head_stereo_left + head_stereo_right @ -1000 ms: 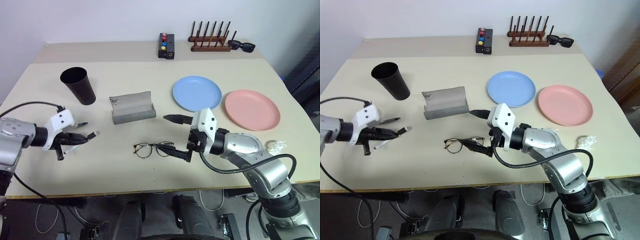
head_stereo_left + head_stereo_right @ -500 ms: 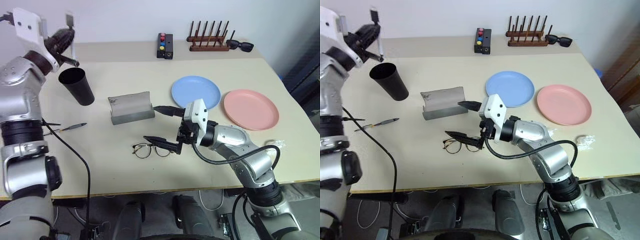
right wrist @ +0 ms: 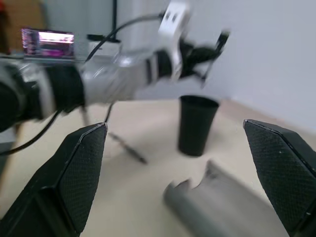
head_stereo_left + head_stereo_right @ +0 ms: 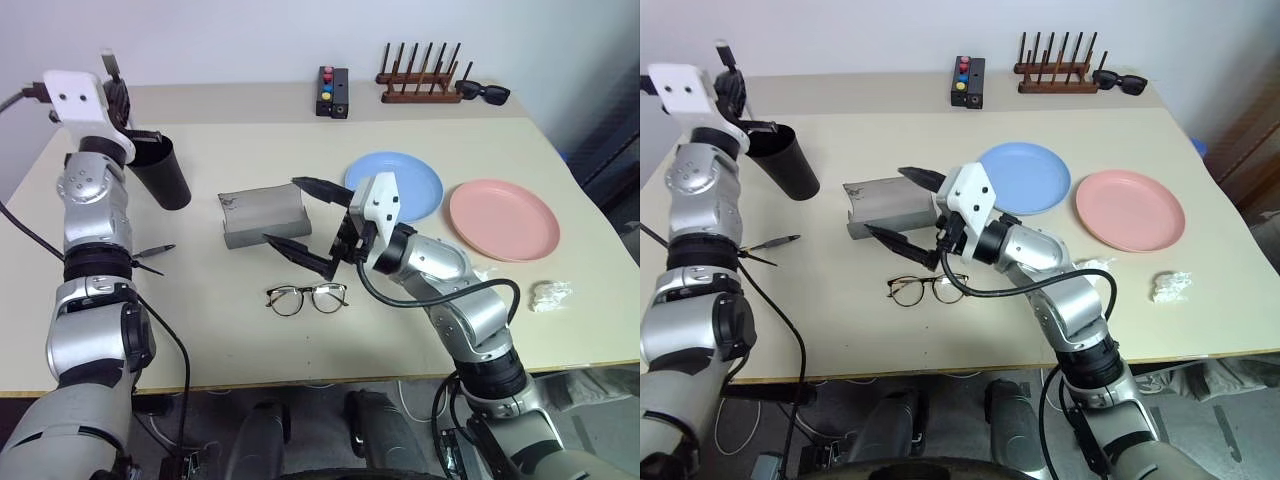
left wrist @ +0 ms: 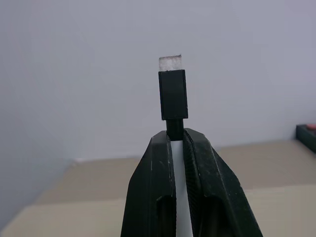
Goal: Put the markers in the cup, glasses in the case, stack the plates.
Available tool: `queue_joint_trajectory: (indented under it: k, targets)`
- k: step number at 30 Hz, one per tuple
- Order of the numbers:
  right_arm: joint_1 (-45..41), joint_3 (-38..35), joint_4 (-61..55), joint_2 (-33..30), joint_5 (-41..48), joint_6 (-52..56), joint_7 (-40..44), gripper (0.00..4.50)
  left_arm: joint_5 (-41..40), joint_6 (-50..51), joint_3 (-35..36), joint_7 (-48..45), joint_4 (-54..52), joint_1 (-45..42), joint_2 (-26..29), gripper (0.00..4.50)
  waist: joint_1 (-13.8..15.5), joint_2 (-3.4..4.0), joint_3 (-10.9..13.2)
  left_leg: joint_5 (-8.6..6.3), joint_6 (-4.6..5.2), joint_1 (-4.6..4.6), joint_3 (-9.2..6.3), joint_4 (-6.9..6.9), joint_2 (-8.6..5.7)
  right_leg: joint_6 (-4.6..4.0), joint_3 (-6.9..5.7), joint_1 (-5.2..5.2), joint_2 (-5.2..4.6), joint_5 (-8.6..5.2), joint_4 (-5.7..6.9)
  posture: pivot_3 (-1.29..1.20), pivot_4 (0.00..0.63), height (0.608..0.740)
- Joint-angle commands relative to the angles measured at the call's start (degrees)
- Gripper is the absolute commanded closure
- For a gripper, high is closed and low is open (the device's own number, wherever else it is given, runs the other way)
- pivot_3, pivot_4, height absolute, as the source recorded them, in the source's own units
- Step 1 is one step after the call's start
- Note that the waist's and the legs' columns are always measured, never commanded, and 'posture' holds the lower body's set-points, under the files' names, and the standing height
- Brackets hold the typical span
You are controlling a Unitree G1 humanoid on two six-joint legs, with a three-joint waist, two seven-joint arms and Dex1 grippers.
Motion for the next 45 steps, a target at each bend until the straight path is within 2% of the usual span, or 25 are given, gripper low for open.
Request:
queue_joint_trajectory:
  k: [1,10,29,30,32,36,45]
  targets:
    - [-2.3,-1.0,1.2,3.2,-2.1,-1.6,-4.6,0.00,-1.0,-3.0,1.5,0.6,0.4,-0.9,0.2,4.47,0.0,0.00,0.0,0.00,0.00,0.00,0.00,0.00,0.00,0.00,0.00,-0.01,0.00,0.00,0.01,0.00,0.150,0.735]
    - [-3.5,-1.7,2.7,6.9,-2.1,-2.8,-6.8,0.00,-2.0,-4.0,1.5,0.5,0.3,0.8,-1.1,4.47,-0.1,0.00,0.0,0.00,0.00,0.00,-0.05,-0.02,-0.01,0.00,-0.03,0.00,-0.01,0.00,0.02,0.00,0.150,0.735]
    - [-3.8,-1.9,3.6,7.7,-1.6,-4.0,-6.5,0.00,-2.7,-3.0,2.2,1.2,-1.2,2.7,-2.5,4.47,-0.1,0.00,0.0,0.00,0.00,0.01,-0.07,-0.04,-0.01,0.00,-0.04,0.00,0.00,0.00,0.02,0.00,0.150,0.735]
    - [-3.8,-1.9,3.6,7.7,-1.6,-4.0,-6.4,0.00,-2.8,-3.0,2.4,1.3,-1.1,2.6,-2.6,3.69,-0.1,0.00,0.0,0.00,0.00,0.01,-0.07,-0.04,-0.01,0.00,-0.04,0.00,0.00,0.00,0.02,0.00,0.150,0.735]
    - [-3.7,-1.9,3.4,7.7,-1.5,-3.9,-6.4,0.00,-2.6,-3.0,2.5,1.9,-1.1,2.6,-2.6,2.95,-0.1,0.00,0.0,0.00,0.00,0.00,-0.07,-0.04,-0.01,0.00,-0.04,0.00,0.00,0.00,0.02,0.00,0.150,0.735]
    - [-3.6,-1.9,3.3,7.7,-1.4,-3.8,-6.2,0.00,-2.6,-3.0,2.3,2.2,-1.5,2.7,-2.6,1.00,-0.1,0.00,0.0,0.00,0.00,0.01,-0.08,-0.04,-0.01,0.00,-0.04,0.00,0.00,0.00,0.01,0.00,0.150,0.735]
    - [-3.4,-1.7,3.0,7.6,-1.1,-3.5,-6.0,0.00,-5.4,-1.8,2.7,-0.9,-6.3,3.1,-2.5,1.00,-0.1,0.00,0.0,0.00,0.00,0.01,-0.08,-0.04,0.00,0.00,-0.04,0.00,0.00,0.00,0.01,0.00,0.150,0.735]
